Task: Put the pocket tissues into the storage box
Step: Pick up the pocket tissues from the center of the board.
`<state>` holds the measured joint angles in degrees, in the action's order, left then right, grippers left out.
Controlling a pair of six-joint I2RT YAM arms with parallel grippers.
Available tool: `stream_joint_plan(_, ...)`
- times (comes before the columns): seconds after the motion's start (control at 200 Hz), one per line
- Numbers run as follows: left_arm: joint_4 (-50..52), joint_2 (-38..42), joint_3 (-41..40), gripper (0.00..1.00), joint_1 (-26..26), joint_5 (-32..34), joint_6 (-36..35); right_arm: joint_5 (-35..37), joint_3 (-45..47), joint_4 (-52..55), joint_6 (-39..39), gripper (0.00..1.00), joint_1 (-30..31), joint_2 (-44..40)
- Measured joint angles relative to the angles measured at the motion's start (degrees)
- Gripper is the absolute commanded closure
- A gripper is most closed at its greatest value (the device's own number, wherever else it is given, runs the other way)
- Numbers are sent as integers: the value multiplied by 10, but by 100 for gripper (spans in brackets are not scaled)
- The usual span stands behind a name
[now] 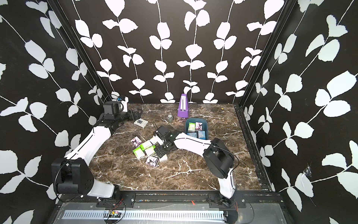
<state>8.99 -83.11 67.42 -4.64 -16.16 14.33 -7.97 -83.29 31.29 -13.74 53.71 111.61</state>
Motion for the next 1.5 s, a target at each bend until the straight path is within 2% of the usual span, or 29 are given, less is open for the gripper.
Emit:
stream_joint_plan(0.355, 0, 12, -18, 1, 6, 3, -2, 31, -43, 39, -17, 12, 4, 62)
stream_joint_plan(0.705, 0, 18, -27, 1, 10, 4, -4, 42, -93, 80, -17, 21, 5, 96)
stream_joint_plan(0.885, 0, 19, -27, 1, 12, 4, -4, 59, -104, 104, -18, 40, 10, 110)
stream_joint_plan(1.01, 0, 19, -28, 1, 13, 3, -4, 69, -104, 112, -16, 62, 10, 111)
stream_joint_plan(1.075, 0, 19, -28, 1, 13, 3, -4, 72, -104, 111, -15, 69, 10, 108)
stream_joint_plan(1.326, -2, 19, -28, 1, 13, 2, -2, 59, -102, 90, -13, 71, -4, 94)
stream_joint_plan(1.501, -8, 19, -28, 1, 13, 0, 7, 54, -62, 45, -2, 71, -56, -3)
